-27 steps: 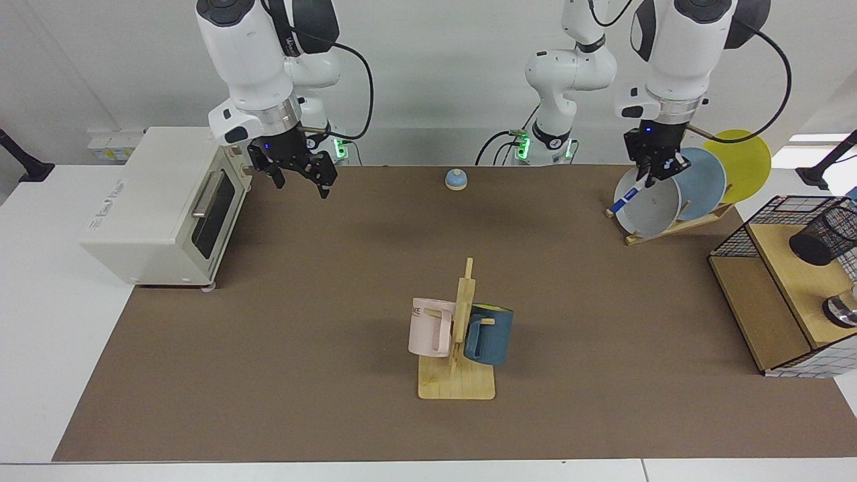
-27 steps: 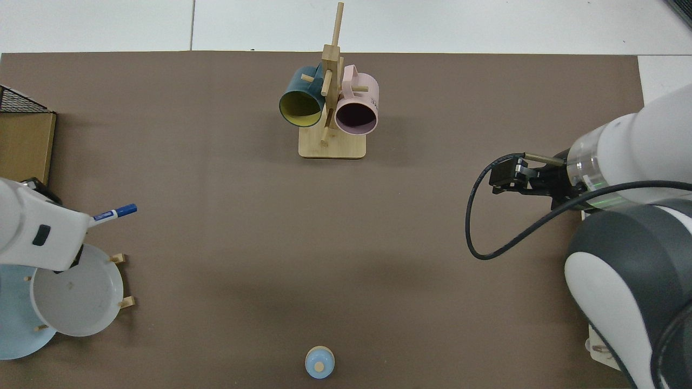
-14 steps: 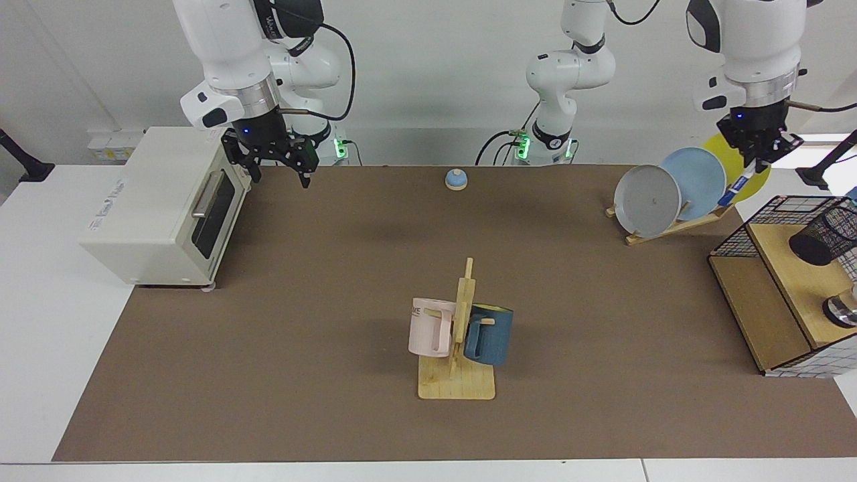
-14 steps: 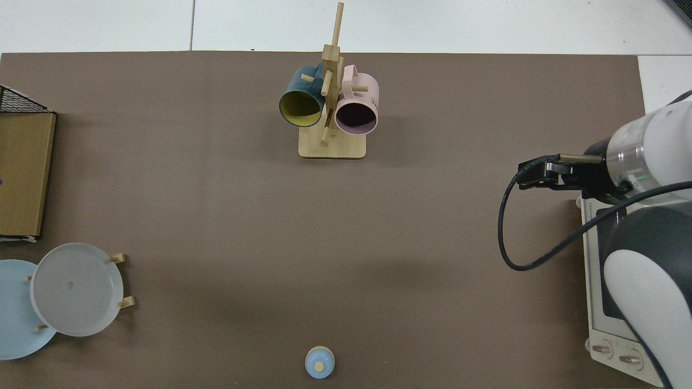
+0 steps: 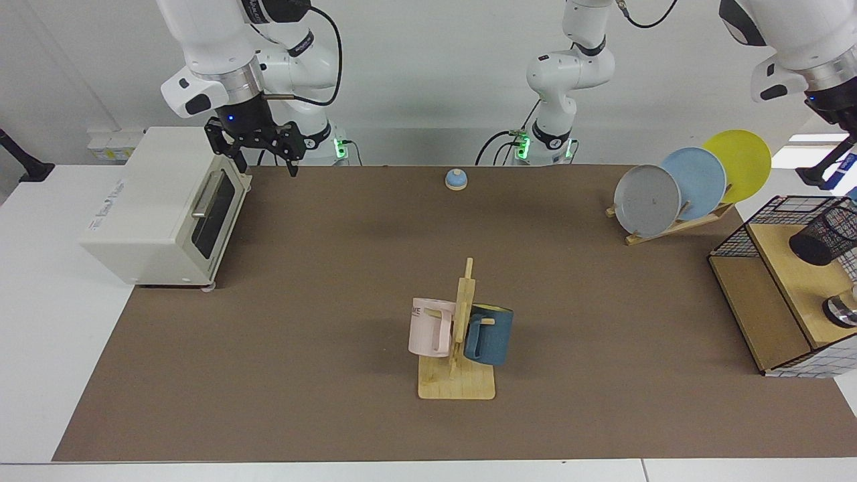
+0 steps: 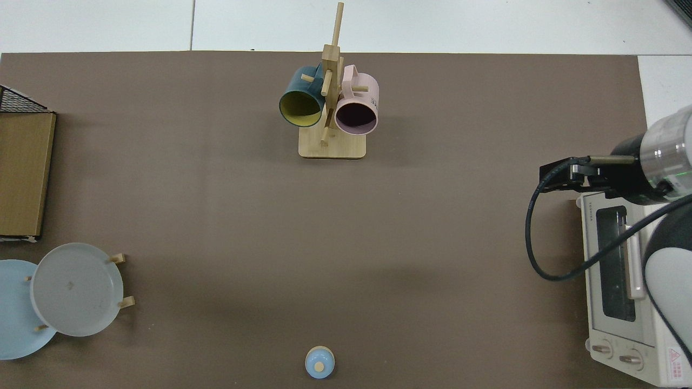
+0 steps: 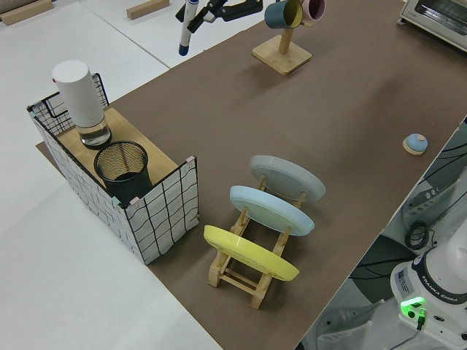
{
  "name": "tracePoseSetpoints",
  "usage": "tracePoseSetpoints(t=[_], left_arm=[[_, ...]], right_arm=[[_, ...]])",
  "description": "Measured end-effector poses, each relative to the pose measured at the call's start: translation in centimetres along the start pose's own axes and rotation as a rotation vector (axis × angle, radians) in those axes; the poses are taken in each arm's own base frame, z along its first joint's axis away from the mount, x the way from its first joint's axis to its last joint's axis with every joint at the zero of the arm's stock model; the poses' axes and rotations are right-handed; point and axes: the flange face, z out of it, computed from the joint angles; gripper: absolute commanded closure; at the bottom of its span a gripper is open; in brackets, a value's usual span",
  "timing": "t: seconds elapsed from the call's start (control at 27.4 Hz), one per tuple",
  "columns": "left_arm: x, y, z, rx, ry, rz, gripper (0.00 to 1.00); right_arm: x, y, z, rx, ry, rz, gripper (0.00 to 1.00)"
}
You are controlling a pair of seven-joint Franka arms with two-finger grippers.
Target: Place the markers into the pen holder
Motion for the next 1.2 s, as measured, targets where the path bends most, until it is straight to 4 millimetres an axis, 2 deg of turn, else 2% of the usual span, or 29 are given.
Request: tracePoseSetpoints(t=[0.22,0.33,0.84,0.99,1.2], left_arm=[[-2.1,-0.7,2.4,0.011,-0.059,0.076,1.0],[-2.4,-1.0,3.5,0.014,-0.104,0.12,1.0],[0.0,-1.7,11.8,-0.045,-0.187,0.326,1.0],[0.3,-1.6,12.8,-0.062,-0.187,0.359,1.0],[0.3,-1.5,13.2,-0.073,-0.186,0.402,1.0]], right_arm=[[-0.1,-0.1,-0.5,-0.001,-0.005,-0.007,0.0],[0.0,-0.2,-0.4,-0.001,-0.006,-0.009,0.0],[-0.5,-0.2,-0.2,-0.01,-0.04,-0.012,0.0],[-0.8,-0.2,-0.1,-0.016,-0.064,-0.012,0.0],[-1.0,-0.2,-0.2,-0.018,-0.067,-0.013,0.0]])
